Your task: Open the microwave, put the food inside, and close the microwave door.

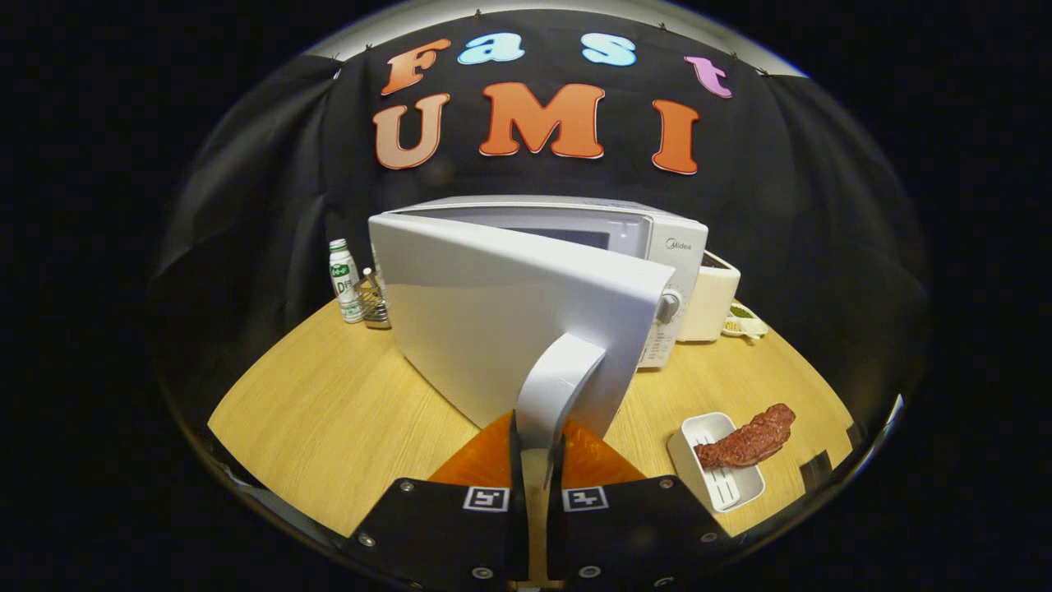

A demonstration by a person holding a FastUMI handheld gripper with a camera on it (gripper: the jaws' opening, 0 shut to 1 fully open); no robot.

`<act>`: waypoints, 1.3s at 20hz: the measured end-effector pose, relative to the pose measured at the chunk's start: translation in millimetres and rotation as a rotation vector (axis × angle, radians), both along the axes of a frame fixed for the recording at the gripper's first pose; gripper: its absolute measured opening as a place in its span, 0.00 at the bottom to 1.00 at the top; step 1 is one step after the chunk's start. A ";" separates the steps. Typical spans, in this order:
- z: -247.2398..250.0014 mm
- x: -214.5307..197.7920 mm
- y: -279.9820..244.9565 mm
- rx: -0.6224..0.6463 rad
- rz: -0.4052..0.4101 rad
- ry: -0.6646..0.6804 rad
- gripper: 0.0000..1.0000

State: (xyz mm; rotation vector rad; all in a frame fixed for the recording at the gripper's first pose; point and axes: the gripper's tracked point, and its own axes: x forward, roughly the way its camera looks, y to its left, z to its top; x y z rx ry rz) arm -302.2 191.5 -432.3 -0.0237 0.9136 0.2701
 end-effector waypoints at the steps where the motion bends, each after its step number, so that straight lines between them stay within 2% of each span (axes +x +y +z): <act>1: 4.1 -7.9 8.5 0.012 0.016 0.008 0.09; 4: 18.8 -40.9 45.2 0.072 0.104 0.059 0.09; 6: 32.2 -63.7 74.3 0.104 0.223 0.085 0.10; 8: 46.8 -81.3 86.0 0.070 0.308 0.078 0.09; 11: 69.9 -109.6 105.4 0.119 0.434 0.092 0.09; 16: 104.0 -117.0 102.4 0.165 0.528 0.129 0.09; 18: 117.3 -109.0 92.9 0.185 0.535 0.135 0.10; 20: 121.0 -93.6 71.3 0.168 0.502 0.122 0.10; 26: 107.3 -31.9 -1.5 0.097 0.311 0.074 0.17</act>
